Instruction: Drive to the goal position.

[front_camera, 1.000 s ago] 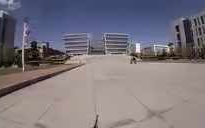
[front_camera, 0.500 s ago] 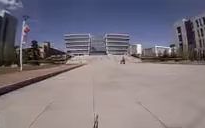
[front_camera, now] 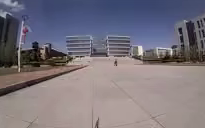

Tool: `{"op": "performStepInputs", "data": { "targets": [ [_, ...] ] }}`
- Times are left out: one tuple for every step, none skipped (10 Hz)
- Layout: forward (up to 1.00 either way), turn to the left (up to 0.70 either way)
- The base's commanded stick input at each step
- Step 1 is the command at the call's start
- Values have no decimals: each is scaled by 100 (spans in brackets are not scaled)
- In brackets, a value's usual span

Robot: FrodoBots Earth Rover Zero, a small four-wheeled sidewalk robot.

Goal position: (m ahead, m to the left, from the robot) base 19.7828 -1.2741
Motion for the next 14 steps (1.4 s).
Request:
{"op": "performStepInputs", "data": {
  "targets": [
    [70, 0],
    [70, 0],
    [70, 0],
    [70, 0],
    [70, 0],
    [70, 0],
    [70, 0],
    [70, 0],
    [70, 0],
    [70, 0],
    [70, 0],
    [70, 0],
    [70, 0],
    [70, 0]
  ]
}}
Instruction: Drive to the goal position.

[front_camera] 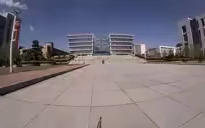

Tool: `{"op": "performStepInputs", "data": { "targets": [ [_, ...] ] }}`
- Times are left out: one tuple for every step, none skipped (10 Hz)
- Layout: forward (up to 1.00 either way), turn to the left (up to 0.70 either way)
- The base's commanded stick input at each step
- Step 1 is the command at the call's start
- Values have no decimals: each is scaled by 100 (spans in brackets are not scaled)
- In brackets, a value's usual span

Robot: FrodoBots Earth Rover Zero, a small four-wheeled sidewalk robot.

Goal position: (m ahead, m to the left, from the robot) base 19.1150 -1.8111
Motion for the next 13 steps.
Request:
{"op": "performStepInputs", "data": {
  "targets": [
    [70, 0],
    [70, 0],
    [70, 0],
    [70, 0],
    [70, 0],
    [70, 0],
    [70, 0],
    [70, 0],
    [70, 0],
    [70, 0],
    [70, 0],
    [70, 0],
    [70, 0]
  ]
}}
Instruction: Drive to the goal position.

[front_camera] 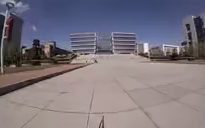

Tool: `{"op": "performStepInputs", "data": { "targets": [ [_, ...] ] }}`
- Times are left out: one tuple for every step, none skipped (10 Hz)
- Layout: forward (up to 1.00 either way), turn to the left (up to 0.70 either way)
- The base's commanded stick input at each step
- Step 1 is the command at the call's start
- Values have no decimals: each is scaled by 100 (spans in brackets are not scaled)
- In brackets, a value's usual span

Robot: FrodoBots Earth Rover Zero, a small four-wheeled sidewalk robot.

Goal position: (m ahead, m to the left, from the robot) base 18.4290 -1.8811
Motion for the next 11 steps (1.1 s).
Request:
{"op": "performStepInputs", "data": {
  "targets": [
    [70, 0],
    [70, 0],
    [70, 0],
    [70, 0],
    [70, 0],
    [70, 0],
    [70, 0],
    [70, 0],
    [70, 0],
    [70, 0],
    [70, 0]
  ]
}}
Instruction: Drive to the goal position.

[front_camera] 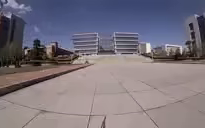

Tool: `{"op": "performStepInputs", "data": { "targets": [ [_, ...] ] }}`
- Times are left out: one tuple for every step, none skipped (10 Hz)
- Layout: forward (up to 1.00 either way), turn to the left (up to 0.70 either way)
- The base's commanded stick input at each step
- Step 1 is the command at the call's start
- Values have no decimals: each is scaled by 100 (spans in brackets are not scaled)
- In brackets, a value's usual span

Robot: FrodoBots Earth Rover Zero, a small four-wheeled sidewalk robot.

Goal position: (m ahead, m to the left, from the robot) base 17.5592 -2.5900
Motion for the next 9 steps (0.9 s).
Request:
{"op": "performStepInputs", "data": {
  "targets": [
    [70, 0],
    [70, 0],
    [70, 0],
    [70, 0],
    [70, 0],
    [70, 0],
    [70, 0],
    [70, 0],
    [70, 0]
  ]
}}
